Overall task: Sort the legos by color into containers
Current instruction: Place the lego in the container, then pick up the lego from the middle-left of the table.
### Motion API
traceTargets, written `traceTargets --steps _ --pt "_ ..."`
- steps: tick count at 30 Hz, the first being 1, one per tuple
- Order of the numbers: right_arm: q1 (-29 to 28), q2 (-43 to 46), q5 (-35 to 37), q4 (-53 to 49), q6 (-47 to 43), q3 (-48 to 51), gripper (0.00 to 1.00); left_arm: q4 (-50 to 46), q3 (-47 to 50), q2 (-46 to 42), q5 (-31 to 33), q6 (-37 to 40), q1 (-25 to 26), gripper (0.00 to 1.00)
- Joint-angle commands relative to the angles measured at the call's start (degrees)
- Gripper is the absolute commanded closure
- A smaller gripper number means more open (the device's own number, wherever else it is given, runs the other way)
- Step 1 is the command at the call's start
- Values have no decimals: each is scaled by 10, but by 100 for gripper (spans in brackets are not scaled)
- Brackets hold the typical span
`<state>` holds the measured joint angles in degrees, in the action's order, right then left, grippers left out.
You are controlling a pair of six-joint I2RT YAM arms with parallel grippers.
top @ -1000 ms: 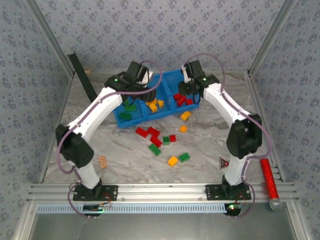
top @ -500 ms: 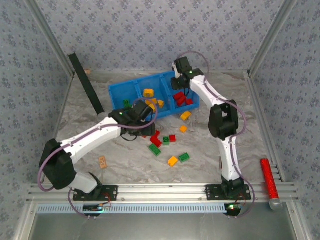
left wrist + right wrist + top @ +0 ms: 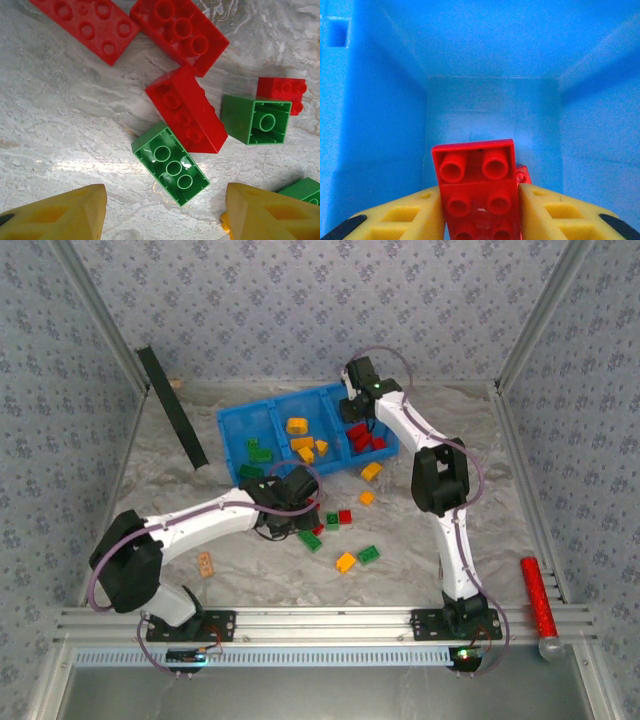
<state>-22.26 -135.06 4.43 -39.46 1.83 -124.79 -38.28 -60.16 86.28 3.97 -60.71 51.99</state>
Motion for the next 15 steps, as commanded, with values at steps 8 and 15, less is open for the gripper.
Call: traceTargets --steps 8,15 --pt "-5 8 9 -5 -16 24 46 38 20 33 -12 -61 14 36" --pt "-6 58 10 9 -18 71 45 58 35 50 -23 -77 17 36"
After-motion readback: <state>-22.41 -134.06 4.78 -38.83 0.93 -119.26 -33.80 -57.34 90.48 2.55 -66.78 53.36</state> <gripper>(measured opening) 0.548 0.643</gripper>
